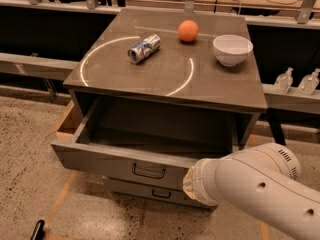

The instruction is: Close top drawer

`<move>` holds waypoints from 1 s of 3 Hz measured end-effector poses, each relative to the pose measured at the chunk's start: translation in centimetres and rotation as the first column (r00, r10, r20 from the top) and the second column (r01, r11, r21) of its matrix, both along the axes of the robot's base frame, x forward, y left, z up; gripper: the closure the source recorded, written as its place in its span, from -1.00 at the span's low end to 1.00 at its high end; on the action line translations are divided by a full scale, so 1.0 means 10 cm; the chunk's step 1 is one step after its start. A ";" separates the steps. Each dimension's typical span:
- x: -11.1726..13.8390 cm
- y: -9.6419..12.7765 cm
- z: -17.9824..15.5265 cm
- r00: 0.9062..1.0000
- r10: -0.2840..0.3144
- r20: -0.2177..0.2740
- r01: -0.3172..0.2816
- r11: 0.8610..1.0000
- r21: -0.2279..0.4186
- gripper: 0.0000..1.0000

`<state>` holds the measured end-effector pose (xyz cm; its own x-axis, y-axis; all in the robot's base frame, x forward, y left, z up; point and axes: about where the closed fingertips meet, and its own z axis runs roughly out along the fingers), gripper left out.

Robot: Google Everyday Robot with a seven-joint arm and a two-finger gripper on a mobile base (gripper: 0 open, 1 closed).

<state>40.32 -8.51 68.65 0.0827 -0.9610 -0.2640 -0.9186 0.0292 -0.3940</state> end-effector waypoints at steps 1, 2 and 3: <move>0.15 0.02 -0.11 1.000 0.006 0.009 -0.006 1.000 -0.014 1.00; 0.40 0.05 -0.18 1.000 0.008 0.025 -0.007 1.000 -0.021 1.00; 0.70 0.08 -0.23 0.999 0.013 0.044 -0.012 1.000 -0.025 1.00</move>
Offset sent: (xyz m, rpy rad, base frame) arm 0.0762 0.0100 -0.0316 -0.0297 -0.0409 0.0077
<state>47.31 -7.73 66.33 0.1060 -0.9660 -0.2360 -0.9006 0.0074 -0.4347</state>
